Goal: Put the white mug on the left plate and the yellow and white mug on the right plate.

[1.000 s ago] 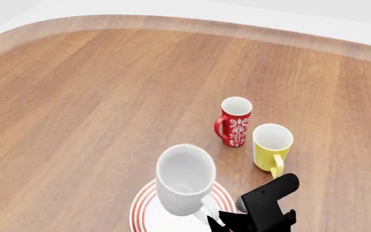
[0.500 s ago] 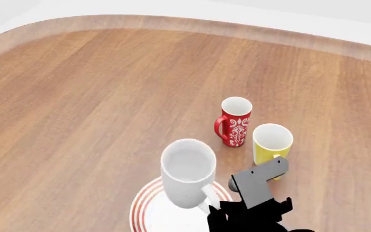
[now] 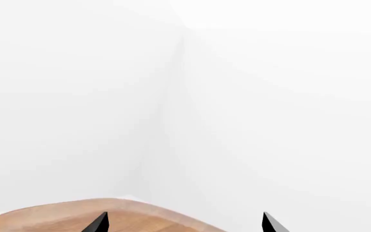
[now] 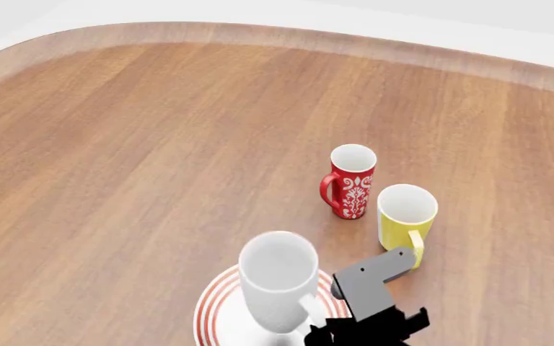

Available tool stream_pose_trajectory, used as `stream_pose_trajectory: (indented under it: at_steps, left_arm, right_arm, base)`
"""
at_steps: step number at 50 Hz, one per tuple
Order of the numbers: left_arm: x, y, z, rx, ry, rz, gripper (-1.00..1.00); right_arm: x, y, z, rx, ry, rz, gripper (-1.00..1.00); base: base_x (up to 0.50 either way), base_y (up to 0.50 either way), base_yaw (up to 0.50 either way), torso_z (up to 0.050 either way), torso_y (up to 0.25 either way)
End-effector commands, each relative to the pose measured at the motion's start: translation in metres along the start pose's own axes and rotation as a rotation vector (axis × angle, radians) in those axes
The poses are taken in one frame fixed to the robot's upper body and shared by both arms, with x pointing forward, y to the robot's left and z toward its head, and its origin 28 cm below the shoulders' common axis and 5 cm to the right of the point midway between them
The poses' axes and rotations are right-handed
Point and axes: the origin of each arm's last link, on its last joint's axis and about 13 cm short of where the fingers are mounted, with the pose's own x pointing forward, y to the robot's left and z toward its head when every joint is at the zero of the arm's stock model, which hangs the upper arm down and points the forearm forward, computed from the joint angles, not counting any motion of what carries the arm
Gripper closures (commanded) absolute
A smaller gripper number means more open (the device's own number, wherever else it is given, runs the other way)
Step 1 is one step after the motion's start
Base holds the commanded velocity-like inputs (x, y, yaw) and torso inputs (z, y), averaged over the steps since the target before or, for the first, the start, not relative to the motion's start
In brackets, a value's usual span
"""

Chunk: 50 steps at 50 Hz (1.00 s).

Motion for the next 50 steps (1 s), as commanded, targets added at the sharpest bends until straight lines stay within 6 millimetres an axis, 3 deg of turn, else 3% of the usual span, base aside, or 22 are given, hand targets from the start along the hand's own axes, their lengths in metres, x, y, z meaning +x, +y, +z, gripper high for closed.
stream_pose_trajectory:
  at_steps: [1,14,15,22,33,41,44,50]
  left_arm:
    - [-0.001,0.001,0.003,-0.005,-0.008,0.004,-1.0]
    - [-0.001,0.0,0.004,-0.006,-0.01,0.001,-1.0]
    - [-0.001,0.0,0.004,-0.006,-0.01,0.001,-1.0]
    - [-0.001,0.0,0.003,-0.005,-0.008,0.0,-1.0]
    - [-0.001,-0.001,0.002,-0.009,-0.001,-0.004,-1.0]
    - [0.002,-0.003,0.0,-0.011,0.002,-0.017,-1.0]
    - [0.003,-0.004,-0.001,-0.012,0.003,-0.022,-1.0]
    - [0.005,-0.005,-0.001,-0.014,0.001,-0.023,-1.0]
  right_arm:
    - [0.005,0.002,-0.002,-0.004,0.015,0.006,1.0]
    - [0.007,0.002,-0.001,-0.003,0.004,0.002,1.0]
    - [0.007,0.003,-0.001,-0.005,-0.001,0.009,-1.0]
    - [0.0,0.002,-0.001,0.015,-0.041,0.009,-1.0]
    - [-0.067,0.006,-0.027,0.055,-0.13,-0.01,-1.0]
    - [-0.108,0.008,-0.014,0.061,-0.244,-0.061,-1.0]
    - [-0.125,0.01,0.002,0.034,-0.396,-0.096,-1.0]
    - [-0.127,0.01,0.014,0.017,-0.539,-0.137,-1.0]
  base:
    - [0.0,0.0,0.0,0.0,0.01]
    - [0.0,0.0,0.0,0.0,0.0]
    - [0.0,0.0,0.0,0.0,0.0]
    - [0.0,0.0,0.0,0.0,0.0]
    - [0.0,0.0,0.0,0.0,0.0]
    - [0.0,0.0,0.0,0.0,0.0]
    - [0.0,0.0,0.0,0.0,0.0]
    - [0.0,0.0,0.0,0.0,0.0]
